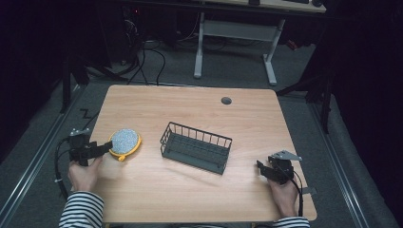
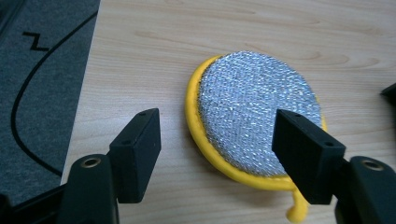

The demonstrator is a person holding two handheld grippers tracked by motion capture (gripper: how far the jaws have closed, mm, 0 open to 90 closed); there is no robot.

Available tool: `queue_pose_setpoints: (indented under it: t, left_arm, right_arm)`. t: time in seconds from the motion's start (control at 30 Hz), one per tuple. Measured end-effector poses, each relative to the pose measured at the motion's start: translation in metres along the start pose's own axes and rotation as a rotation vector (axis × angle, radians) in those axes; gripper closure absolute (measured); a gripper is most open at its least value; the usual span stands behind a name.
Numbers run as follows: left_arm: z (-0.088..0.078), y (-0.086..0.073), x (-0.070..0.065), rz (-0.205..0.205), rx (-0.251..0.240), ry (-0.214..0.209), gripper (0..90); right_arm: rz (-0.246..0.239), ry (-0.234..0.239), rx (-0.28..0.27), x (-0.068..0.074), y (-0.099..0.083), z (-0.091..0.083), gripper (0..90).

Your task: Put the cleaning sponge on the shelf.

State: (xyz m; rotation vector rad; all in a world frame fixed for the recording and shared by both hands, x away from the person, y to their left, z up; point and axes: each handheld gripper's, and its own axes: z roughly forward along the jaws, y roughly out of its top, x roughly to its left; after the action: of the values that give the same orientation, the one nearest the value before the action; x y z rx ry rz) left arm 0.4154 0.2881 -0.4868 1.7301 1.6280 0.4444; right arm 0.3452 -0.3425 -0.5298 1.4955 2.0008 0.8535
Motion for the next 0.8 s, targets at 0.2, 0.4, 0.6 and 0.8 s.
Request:
queue_pose_setpoints:
  t: [0.2, 0.4, 0.6, 0.8]
  left_arm:
    - [0.021, 0.008, -0.003, 0.025, 0.058, 0.035, 34.3]
    - [0.033, 0.014, -0.002, -0.028, 0.074, 0.019, 37.3]
    - [0.038, 0.014, 0.004, -0.079, 0.128, -0.004, 42.4]
    - [0.044, 0.014, 0.012, -0.140, 0.176, -0.049, 43.6]
  right_arm:
    - [0.004, -0.008, 0.000, 0.001, 0.000, 0.000, 43.3]
    - [0.006, -0.011, 0.000, 0.002, 0.000, 0.000, 43.1]
    - [0.006, -0.011, 0.000, 0.002, 0.000, 0.000, 42.9]
    - [0.008, -0.010, 0.001, 0.002, 0.000, 0.000, 42.1]
